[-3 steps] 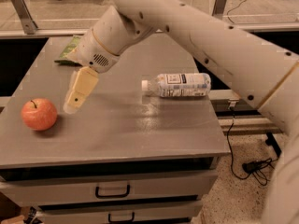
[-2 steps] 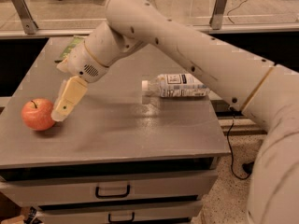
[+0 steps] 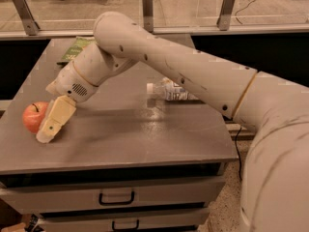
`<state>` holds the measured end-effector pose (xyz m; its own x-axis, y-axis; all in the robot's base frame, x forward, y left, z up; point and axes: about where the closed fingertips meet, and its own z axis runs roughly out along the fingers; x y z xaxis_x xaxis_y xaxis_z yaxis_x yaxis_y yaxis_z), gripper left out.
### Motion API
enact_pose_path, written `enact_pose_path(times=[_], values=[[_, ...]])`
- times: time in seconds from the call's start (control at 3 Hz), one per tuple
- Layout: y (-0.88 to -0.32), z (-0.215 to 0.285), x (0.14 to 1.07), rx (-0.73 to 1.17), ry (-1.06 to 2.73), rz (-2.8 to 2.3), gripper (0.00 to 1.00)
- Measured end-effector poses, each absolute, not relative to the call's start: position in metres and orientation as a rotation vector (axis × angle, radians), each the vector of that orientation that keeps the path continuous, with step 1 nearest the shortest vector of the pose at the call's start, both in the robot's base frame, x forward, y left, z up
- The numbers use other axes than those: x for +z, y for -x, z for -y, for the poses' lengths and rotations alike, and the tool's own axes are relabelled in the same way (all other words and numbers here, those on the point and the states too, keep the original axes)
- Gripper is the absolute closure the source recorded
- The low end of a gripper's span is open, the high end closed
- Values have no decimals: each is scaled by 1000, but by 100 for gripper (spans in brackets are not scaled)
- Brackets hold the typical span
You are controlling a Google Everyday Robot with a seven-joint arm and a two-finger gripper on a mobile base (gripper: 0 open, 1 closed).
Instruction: Move apple near blue plastic bottle
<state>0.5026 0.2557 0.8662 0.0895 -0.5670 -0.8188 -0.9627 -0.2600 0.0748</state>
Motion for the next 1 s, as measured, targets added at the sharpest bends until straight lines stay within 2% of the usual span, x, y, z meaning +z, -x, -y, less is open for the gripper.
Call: enact_pose_path(times=[0.33,1.0], values=[[-496,-261,856,1097,1854,-1537,16],[-502,-253,865,1109,1785,-1574,62]])
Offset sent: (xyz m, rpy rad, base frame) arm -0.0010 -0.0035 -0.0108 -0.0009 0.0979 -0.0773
